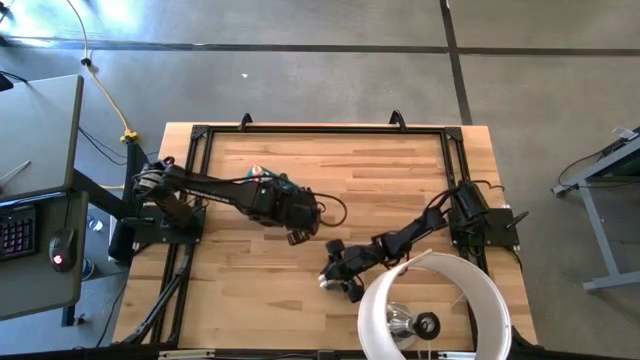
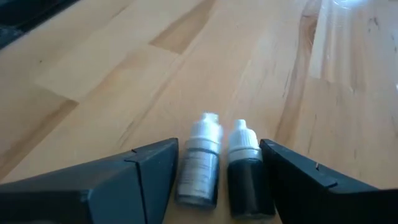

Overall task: Pick & Place food coloring
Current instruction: Put the small blue food coloring bottle into the blue bin

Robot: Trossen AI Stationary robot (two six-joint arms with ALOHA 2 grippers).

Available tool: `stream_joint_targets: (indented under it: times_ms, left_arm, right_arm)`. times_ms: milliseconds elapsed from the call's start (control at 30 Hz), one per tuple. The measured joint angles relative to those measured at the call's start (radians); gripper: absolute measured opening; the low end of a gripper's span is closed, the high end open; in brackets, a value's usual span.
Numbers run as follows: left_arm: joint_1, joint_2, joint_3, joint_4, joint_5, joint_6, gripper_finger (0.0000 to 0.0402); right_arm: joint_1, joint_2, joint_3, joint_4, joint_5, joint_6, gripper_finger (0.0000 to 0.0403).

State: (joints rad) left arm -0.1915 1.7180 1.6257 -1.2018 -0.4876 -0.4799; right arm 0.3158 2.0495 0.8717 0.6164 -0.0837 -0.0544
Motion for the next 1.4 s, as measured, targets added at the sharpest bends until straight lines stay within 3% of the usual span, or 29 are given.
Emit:
stream_joint_targets:
  times_ms: [433,1000,1267,1400]
  left_arm:
    - [-0.012,0.000,0.000,-0.006,0.002,-0.033,0.0156]
    - [-0.012,-0.061,0.000,-0.053,-0.098,-0.118,0.0156]
    - [-0.012,-0.071,0.000,-0.066,-0.098,-0.131,0.0156]
    - [-0.012,-0.071,0.000,-0.090,-0.087,-0.152,0.0156]
  right_arm:
    - [-0.041,-0.001,-0.001,-0.042,-0.004,-0.026,0.0209]
    - [-0.112,0.000,0.004,0.007,0.016,0.017,0.0114]
    - [-0.136,0.000,0.005,0.051,0.006,-0.061,0.0144]
    - [-0.148,0.000,0.005,0.138,-0.063,-0.038,0.0175]
